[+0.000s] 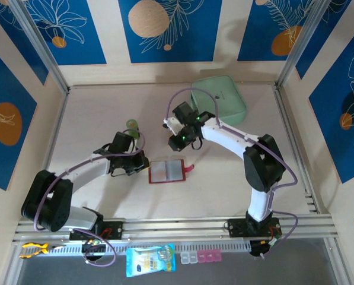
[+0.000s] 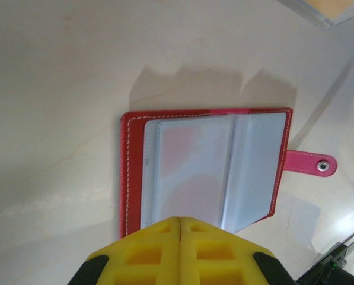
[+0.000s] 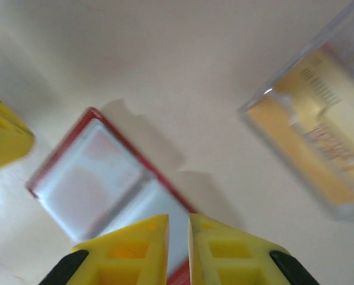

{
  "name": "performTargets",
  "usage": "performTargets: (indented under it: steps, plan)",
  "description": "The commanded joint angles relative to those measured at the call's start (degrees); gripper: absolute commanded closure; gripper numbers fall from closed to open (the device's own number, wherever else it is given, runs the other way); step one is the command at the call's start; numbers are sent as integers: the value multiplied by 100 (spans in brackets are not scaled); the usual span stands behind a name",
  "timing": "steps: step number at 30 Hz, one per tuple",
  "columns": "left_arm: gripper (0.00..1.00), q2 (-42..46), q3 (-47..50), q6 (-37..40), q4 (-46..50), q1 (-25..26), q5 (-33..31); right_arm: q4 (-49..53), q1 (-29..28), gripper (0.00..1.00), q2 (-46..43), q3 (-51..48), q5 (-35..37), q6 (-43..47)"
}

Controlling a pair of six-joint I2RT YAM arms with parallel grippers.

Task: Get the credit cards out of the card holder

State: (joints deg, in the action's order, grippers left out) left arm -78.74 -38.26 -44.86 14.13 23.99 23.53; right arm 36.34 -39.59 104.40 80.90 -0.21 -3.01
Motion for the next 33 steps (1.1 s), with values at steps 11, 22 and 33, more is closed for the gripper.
performTargets:
  steps: [11,22,33]
  plan:
    - [100,2,433,39,-449,52,229,-698,-321,86,-303,-886,-845,-3550]
    - [100,-367,346,94,-370,213,78,-861,-391,78,-95,-1065,-1052,-3725]
    - [100,-603,397,101,-498,220,61,-1041,-397,67,64,-1062,-1269,-3952]
